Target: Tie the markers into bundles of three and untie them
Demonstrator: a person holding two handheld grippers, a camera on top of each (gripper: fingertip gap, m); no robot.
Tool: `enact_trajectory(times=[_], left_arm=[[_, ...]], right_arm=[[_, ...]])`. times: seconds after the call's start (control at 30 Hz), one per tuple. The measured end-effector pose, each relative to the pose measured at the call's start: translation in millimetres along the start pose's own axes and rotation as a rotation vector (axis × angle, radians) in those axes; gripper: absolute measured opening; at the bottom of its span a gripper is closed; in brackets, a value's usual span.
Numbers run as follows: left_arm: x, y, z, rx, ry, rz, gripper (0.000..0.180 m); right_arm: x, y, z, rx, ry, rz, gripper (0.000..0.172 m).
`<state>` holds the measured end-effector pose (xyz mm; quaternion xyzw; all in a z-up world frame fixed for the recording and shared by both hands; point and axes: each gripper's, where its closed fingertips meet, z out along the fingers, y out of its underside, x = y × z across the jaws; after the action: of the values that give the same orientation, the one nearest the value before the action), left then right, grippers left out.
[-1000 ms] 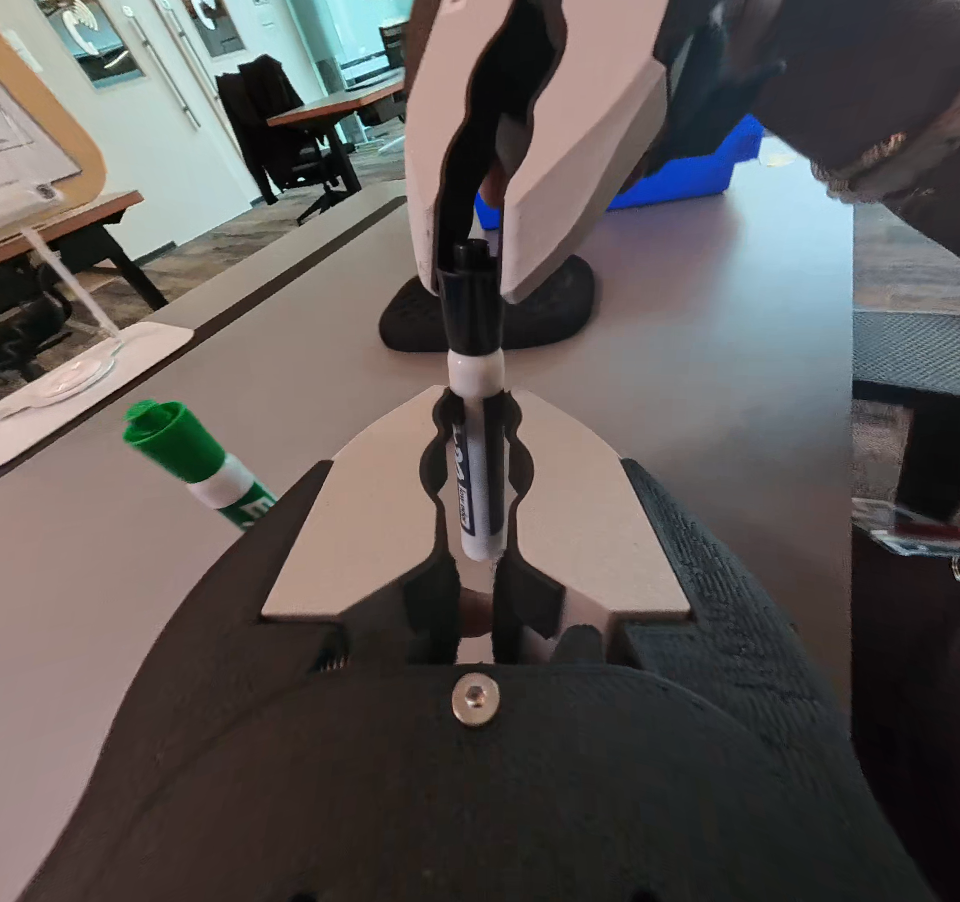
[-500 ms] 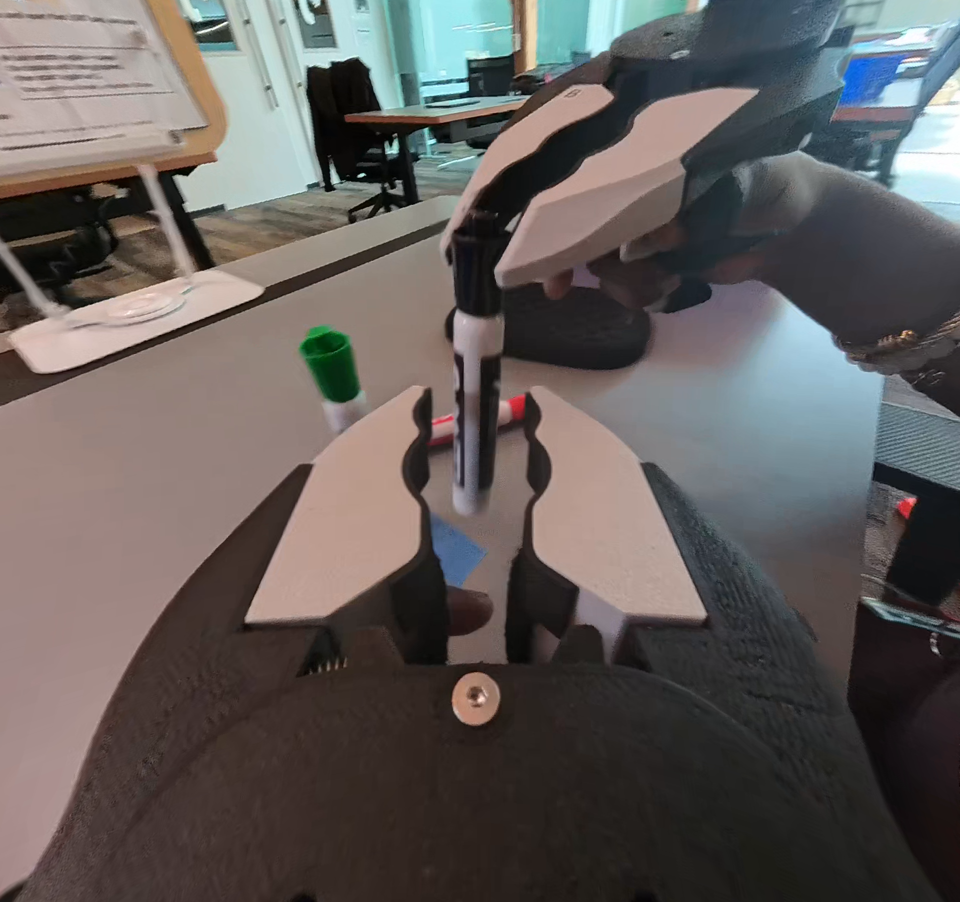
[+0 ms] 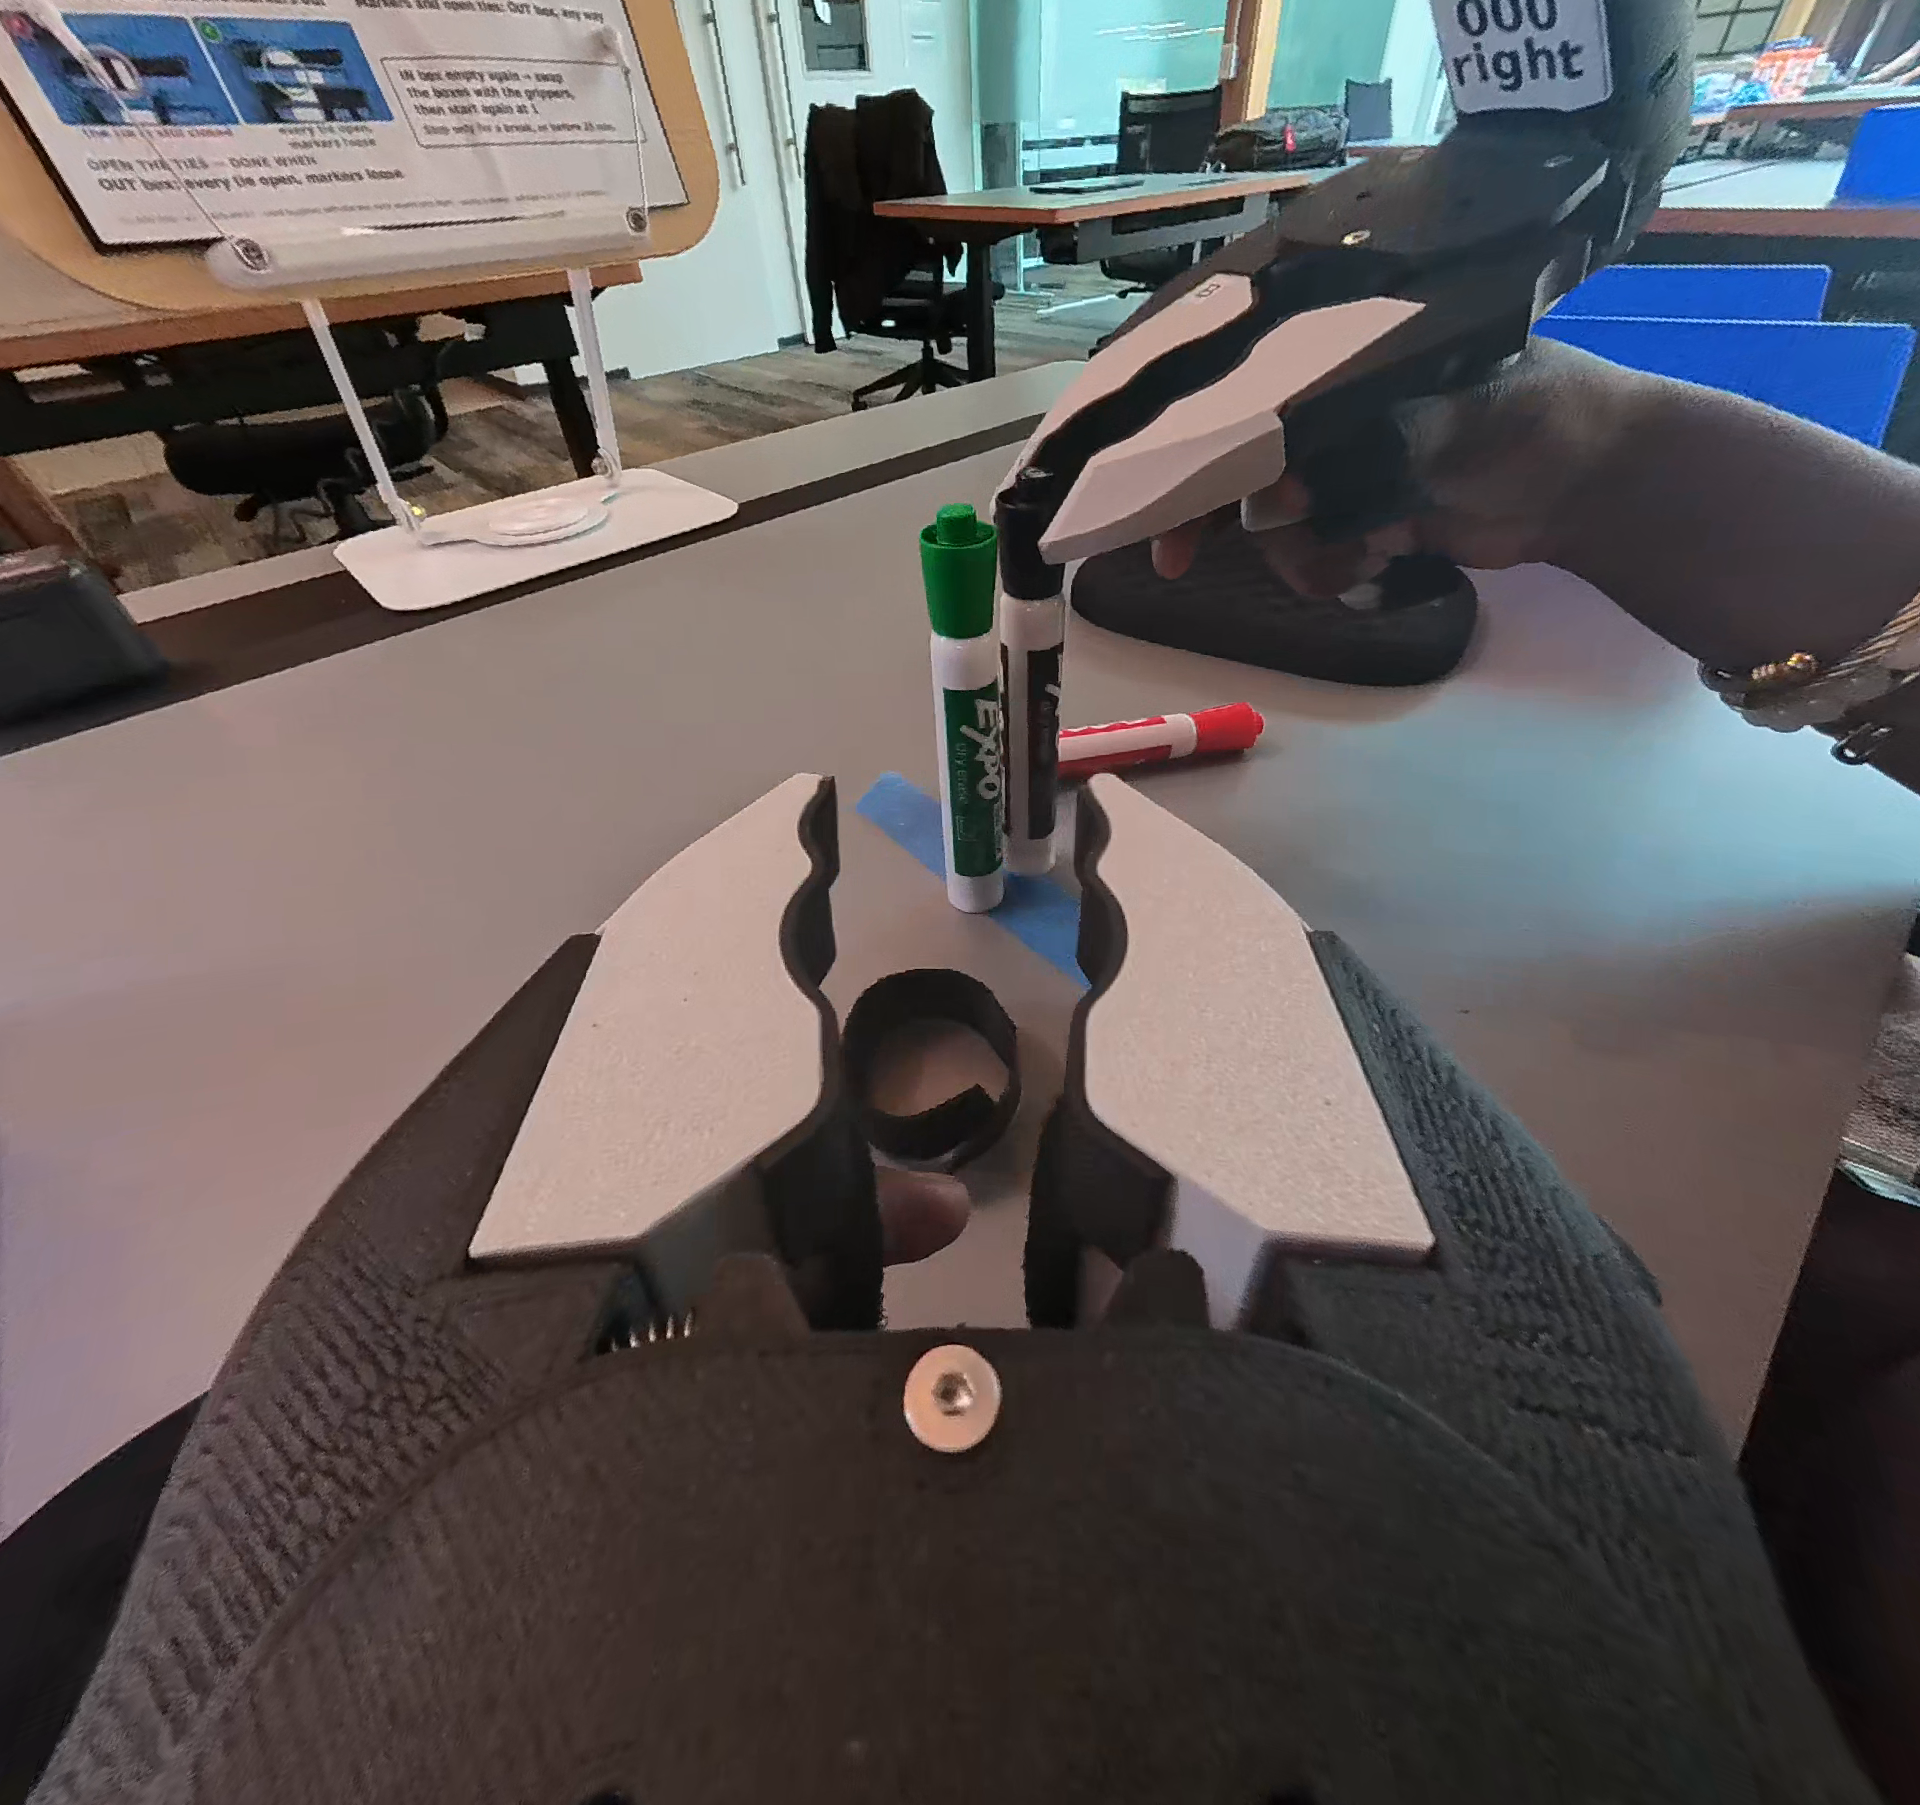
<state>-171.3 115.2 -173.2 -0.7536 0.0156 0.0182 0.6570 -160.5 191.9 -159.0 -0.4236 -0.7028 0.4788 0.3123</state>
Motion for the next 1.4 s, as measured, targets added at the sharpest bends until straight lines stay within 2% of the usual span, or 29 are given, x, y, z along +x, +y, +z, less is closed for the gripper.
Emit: enact_trajectory(times=[0.97,1.17,1.33,1.4], left_arm=[[5.3,4.7,2.8,-0.039,0.014,0.054,0.044],[5.2,4.8,2.1,-0.038,0.013,0.056,0.044],[4.9,3.3,1.9,-0.03,0.009,0.057,0.043],[5.3,3.4,1.8,-0.03,0.01,0.063,0.044]], right_arm=[[3.3,0.9,6.2,0.009,0.005,0.011,0.019],[1.1,-3.3,6.0,0.02,-0.005,0.009,0.033],[10.6,-9.4,-19.7,0.058,0.019,0.035,0.043],[20.2,5.7,-38.2,0.025,0.058,0.07,0.043]])
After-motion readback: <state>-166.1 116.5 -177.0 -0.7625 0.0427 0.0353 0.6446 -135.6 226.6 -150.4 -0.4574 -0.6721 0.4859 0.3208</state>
